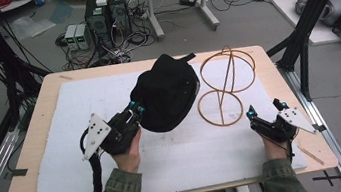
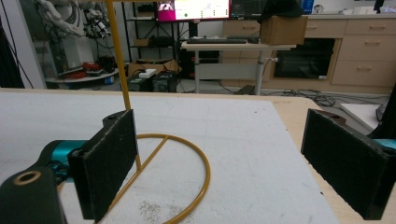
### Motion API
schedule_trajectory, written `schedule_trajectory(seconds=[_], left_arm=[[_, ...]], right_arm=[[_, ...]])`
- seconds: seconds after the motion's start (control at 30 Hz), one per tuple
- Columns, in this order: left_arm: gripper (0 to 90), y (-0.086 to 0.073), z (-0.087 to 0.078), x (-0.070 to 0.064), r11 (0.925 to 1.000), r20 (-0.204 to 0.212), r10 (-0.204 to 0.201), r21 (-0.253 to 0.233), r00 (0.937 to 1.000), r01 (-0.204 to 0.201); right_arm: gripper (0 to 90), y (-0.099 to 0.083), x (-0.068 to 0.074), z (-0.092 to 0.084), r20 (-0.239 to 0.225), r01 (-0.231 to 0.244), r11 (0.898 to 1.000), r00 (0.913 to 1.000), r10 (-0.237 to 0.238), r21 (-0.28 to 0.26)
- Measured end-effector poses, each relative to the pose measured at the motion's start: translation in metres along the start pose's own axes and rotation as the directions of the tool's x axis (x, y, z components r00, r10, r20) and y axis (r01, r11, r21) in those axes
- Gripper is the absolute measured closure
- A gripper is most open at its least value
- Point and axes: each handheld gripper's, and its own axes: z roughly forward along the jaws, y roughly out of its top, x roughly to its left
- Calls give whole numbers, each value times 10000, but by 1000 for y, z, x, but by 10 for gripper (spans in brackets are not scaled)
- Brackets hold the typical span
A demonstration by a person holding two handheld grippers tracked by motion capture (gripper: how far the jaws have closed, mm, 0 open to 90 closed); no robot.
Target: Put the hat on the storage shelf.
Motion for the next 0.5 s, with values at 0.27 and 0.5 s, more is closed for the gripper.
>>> schedule_trajectory(seconds=[0.27,0.5], left_arm=[[879,17,21,-1,9989,156,191,-435,9997,-184],[879,19,34,1,9984,128,207,-527,9997,-200]], right_arm=[[100,0,-1,0,-12,-67,10000,10000,67,18],[100,0,-1,0,-42,-64,10000,10000,64,-21]])
